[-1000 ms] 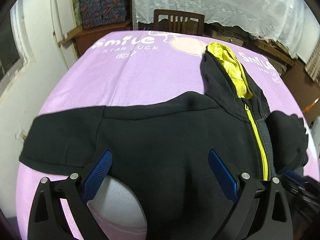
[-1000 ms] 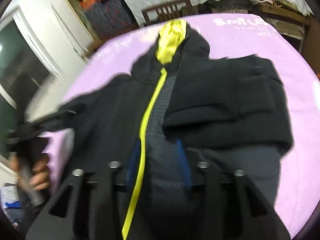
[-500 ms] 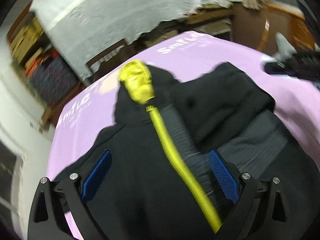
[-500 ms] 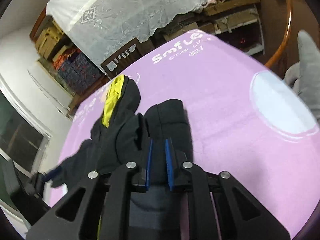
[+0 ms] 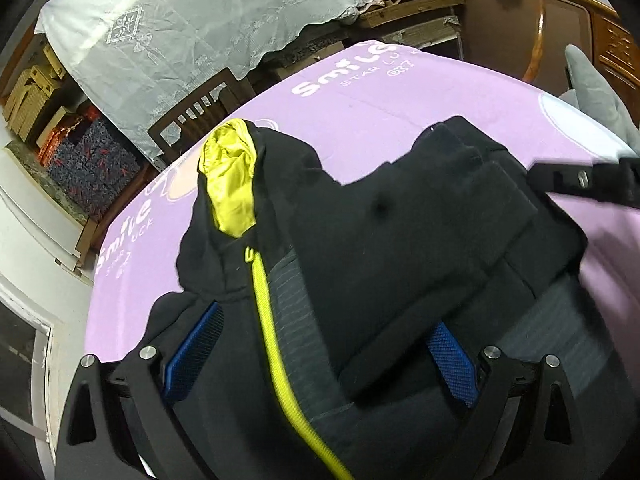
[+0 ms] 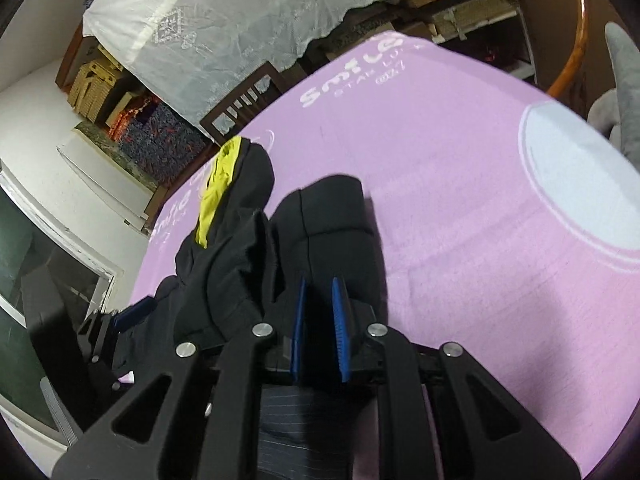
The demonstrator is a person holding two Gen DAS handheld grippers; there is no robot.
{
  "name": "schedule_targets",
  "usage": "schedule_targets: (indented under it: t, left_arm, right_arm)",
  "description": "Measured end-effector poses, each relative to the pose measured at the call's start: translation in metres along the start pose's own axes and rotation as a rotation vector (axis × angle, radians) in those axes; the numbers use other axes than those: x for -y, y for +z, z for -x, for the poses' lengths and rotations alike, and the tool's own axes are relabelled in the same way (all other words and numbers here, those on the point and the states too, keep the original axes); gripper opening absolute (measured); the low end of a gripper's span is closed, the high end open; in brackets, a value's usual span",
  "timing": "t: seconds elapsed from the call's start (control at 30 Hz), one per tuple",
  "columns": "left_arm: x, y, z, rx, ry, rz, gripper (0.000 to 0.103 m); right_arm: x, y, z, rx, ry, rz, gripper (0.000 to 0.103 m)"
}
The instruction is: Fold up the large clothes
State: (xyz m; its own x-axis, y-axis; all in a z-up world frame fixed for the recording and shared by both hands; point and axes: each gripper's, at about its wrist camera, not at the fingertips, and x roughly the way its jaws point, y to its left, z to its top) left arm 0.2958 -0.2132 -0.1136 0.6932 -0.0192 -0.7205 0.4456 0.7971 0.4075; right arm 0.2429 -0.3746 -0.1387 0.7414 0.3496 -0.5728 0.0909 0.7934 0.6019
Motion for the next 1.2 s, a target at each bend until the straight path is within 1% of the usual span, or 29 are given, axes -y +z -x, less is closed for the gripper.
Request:
schedule_targets:
  t: [0.13, 0.17, 0.2, 0.23, 0.27, 0.3, 0.33, 0.37, 0.4, 0.5, 0.53, 0.6, 0.63, 0.7, 0.73, 0.77, 0.8, 0.87, 0.9, 0.93, 0.97, 1.0, 1.03, 1.07, 1.1, 1.13, 1.2]
  left_arm:
    - [-0.005, 0.01, -0.005, 0.007, 0.006, 0.067, 0.097]
    - [-0.01, 0.011, -0.005, 0.011, 0.001, 0.088, 0.093]
    - [-0.016, 0.012, -0.005, 0.015, -0.008, 0.115, 0.083]
    - [-0.022, 0.013, -0.005, 0.013, -0.014, 0.132, 0.077]
    - [-0.028, 0.013, -0.004, 0.01, -0.026, 0.153, 0.063]
    - [-0.034, 0.013, -0.004, 0.005, -0.042, 0.173, 0.044]
    - [-0.043, 0.012, -0.004, -0.004, -0.073, 0.204, 0.036]
    - [-0.051, 0.011, -0.004, -0.011, -0.095, 0.233, 0.02]
    - [-0.056, 0.009, -0.003, -0.013, -0.107, 0.253, 0.016]
    - [-0.079, -0.001, 0.0, -0.016, -0.14, 0.334, 0.015]
    - [-0.088, -0.009, 0.0, -0.021, -0.167, 0.37, 0.016]
    - [-0.1, -0.024, -0.002, -0.045, -0.195, 0.416, 0.021]
    - [-0.107, -0.035, -0.005, -0.064, -0.205, 0.443, 0.025]
    - [-0.118, -0.056, -0.01, -0.093, -0.211, 0.488, 0.048]
    - [-0.123, -0.062, -0.011, -0.1, -0.212, 0.505, 0.052]
    - [-0.129, -0.07, -0.012, -0.106, -0.215, 0.53, 0.062]
    - [-0.135, -0.077, -0.013, -0.11, -0.219, 0.56, 0.076]
    - [-0.147, -0.086, -0.009, -0.105, -0.219, 0.613, 0.086]
    - [-0.151, -0.09, -0.007, -0.101, -0.226, 0.632, 0.088]
    - [-0.155, -0.092, -0.005, -0.097, -0.237, 0.643, 0.089]
    - [-0.16, -0.093, -0.004, -0.094, -0.248, 0.653, 0.09]
    - [-0.163, -0.095, -0.002, -0.091, -0.251, 0.661, 0.091]
    - [-0.165, -0.096, -0.001, -0.088, -0.252, 0.666, 0.091]
    - [-0.17, -0.098, -0.001, -0.083, -0.258, 0.679, 0.092]
    - [-0.175, -0.103, -0.001, -0.077, -0.269, 0.697, 0.093]
    - [-0.181, -0.106, -0.003, -0.072, -0.301, 0.73, 0.093]
    - [-0.184, -0.108, -0.005, -0.067, -0.307, 0.741, 0.093]
  right_arm:
    - [0.006, -0.001, -0.001, -0.001, 0.006, -0.027, 0.014]
    - [0.008, 0.0, -0.001, -0.003, 0.011, -0.036, 0.014]
    - [0.009, 0.0, -0.001, -0.003, 0.014, -0.043, 0.014]
    - [0.01, 0.0, -0.001, -0.004, 0.017, -0.048, 0.014]
    - [0.01, 0.0, -0.001, -0.003, 0.019, -0.048, 0.014]
    - [0.009, 0.0, 0.0, 0.0, 0.021, -0.044, 0.014]
    - [0.007, 0.0, 0.0, 0.004, 0.023, -0.035, 0.014]
    - [0.005, -0.001, 0.001, 0.009, 0.024, -0.027, 0.014]
    - [0.003, -0.001, 0.001, 0.011, 0.028, -0.014, 0.014]
    - [-0.008, -0.004, 0.0, 0.007, 0.041, 0.041, 0.014]
    - [-0.013, -0.006, -0.002, -0.004, 0.038, 0.066, 0.014]
    - [-0.017, -0.009, -0.009, -0.038, 0.017, 0.097, 0.014]
    - [-0.017, -0.011, -0.016, -0.071, 0.0, 0.1, 0.014]
    - [-0.014, -0.013, -0.024, -0.118, -0.001, 0.088, 0.013]
    - [-0.013, -0.013, -0.026, -0.13, 0.002, 0.081, 0.01]
    - [-0.012, -0.013, -0.027, -0.133, 0.004, 0.079, 0.01]
    - [-0.012, -0.014, -0.027, -0.136, 0.001, 0.082, 0.009]
    - [-0.013, -0.015, -0.029, -0.147, -0.003, 0.089, 0.008]
    - [-0.013, -0.016, -0.031, -0.15, -0.005, 0.09, 0.006]
    - [-0.014, -0.017, -0.032, -0.15, -0.017, 0.097, 0.004]
    - [-0.014, -0.017, -0.032, -0.15, -0.02, 0.104, 0.004]
    - [-0.015, -0.018, -0.032, -0.15, -0.023, 0.109, 0.003]
    - [-0.015, -0.018, -0.032, -0.15, -0.028, 0.112, 0.001]
    - [-0.013, -0.018, -0.032, -0.148, -0.042, 0.114, 0.0]
    - [-0.012, -0.017, -0.033, -0.149, -0.039, 0.109, 0.0]
    - [-0.011, -0.017, -0.033, -0.152, -0.034, 0.103, 0.0]
    - [-0.011, -0.016, -0.034, -0.154, -0.031, 0.1, 0.0]
